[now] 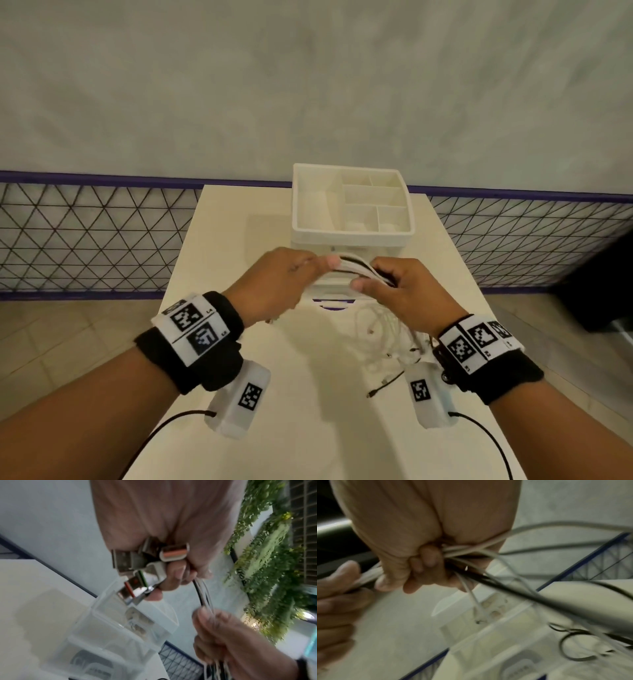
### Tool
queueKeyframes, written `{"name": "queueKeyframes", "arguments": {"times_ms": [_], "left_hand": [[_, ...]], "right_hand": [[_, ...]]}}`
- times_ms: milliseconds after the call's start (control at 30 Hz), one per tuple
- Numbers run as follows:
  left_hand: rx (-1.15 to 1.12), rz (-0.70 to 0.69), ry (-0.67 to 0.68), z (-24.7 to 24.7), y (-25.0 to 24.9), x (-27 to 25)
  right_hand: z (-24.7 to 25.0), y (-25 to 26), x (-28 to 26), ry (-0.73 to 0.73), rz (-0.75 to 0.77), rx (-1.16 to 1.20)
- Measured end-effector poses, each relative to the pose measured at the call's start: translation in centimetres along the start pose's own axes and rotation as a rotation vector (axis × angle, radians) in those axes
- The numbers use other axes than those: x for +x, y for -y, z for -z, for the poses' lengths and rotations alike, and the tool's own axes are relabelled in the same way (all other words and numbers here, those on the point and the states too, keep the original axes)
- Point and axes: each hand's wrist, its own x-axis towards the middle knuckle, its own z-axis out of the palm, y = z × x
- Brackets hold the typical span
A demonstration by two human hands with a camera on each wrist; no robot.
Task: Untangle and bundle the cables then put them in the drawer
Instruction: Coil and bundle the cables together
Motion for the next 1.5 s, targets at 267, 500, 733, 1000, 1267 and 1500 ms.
{"name": "queueKeyframes", "arguments": {"times_ms": [267,500,733,1000,1267,1500], "left_hand": [[-0.23,0.105,-0.154,4.1,2.9,-0.2],[-0.126,0.068,0.031,1.2,1.8,-0.4],[0.088,-0.037,0.098,0.0,1.2,-0.2],[0.174,-0.036,-0.037,0.7,0.9,-0.1],[0.052,-0.06,0.042,0.8,0.7,-0.3],[-0.467,0.031,-0.218,-0.1,0.7,-0.9]], "right_hand": [[4.6,-9.4,-2.1,-0.227,-0.534,-0.745],[3.0,-2.0,-0.5,0.268,-0.307,-0.593],[-1.0,2.8,0.1,0.552,-0.102,-0.043],[-1.2,2.2,0.5,0.451,-0.141,-0.365],[-2.3,2.1,0.9,0.157,-0.04,0.08],[-0.6,1.6,0.1,-0.083,0.191,-0.1]]}}
